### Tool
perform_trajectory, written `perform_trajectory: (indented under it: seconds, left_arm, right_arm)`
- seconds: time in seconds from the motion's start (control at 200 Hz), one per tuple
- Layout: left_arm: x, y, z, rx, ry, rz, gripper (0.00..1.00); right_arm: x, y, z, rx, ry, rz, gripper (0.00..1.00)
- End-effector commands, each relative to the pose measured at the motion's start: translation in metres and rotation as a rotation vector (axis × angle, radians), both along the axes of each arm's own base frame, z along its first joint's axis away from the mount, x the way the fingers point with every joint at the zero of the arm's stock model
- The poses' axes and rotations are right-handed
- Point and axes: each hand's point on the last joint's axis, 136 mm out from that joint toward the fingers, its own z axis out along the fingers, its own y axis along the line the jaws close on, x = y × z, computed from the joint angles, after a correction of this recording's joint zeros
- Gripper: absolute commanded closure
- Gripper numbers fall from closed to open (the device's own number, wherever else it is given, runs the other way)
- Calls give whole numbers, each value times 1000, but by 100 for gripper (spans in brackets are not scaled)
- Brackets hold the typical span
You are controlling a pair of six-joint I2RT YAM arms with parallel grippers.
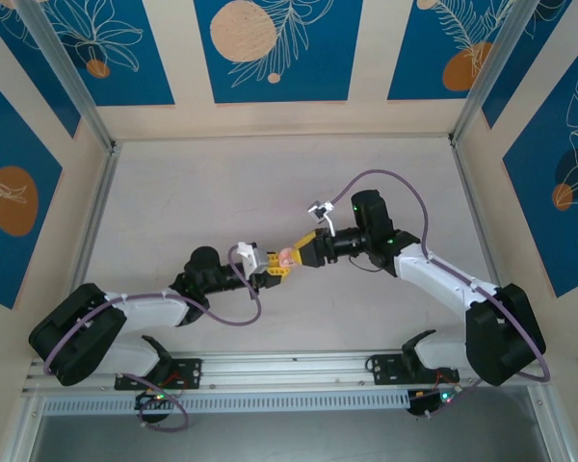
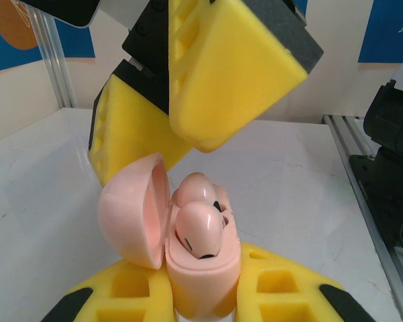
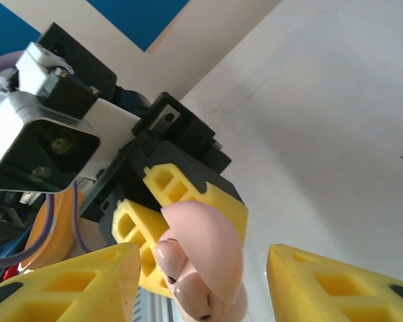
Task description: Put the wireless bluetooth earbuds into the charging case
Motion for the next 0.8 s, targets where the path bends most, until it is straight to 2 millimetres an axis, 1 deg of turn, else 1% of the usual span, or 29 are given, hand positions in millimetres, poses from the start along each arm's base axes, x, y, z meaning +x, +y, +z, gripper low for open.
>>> perform_trajectory:
  seconds: [0.0, 0.095, 0.14, 0.2, 0.29, 0.365, 0.44, 0.49, 0.59, 0.655, 0.705, 0.795]
  left_arm:
    - [-3, -5, 21, -50, -39, -32, 91]
    - [-1, -5, 20, -43, -33, -17, 91]
    - [0, -5, 19, -36, -30, -12, 91]
    - [1, -5, 18, -32, -27, -10, 91]
    - [1, -5, 16, -29, -19, -8, 92]
    - [6, -5, 14, -20, 3, 17, 92]
    - [13, -6, 9, 0, 47, 43, 91]
    - [21, -7, 3, 19, 95, 79, 92]
    - [35, -10, -7, 51, 184, 131, 92]
    - [48, -12, -12, 60, 268, 186, 93]
    - [53, -16, -16, 69, 335, 199, 93]
    - [69, -24, -20, 58, 496, 258, 93]
  right_arm:
    - [-9, 5, 18, 55, -14, 75, 53]
    - [-14, 3, 21, 73, -35, 86, 63]
    - [-17, 1, 24, 84, -53, 82, 67]
    - [-19, -3, 26, 93, -69, 72, 69]
    - [-21, -10, 27, 95, -76, 53, 69]
    - [-16, -15, 23, 79, -67, 7, 69]
    - [-1, -24, 14, 43, -45, -96, 67]
    - [14, -32, 5, -2, -14, -195, 67]
    - [33, -50, -7, -36, 49, -322, 67]
    - [45, -64, -18, -69, 107, -422, 66]
    - [55, -78, -26, -97, 147, -508, 66]
    - [65, -103, -40, -125, 214, -638, 66]
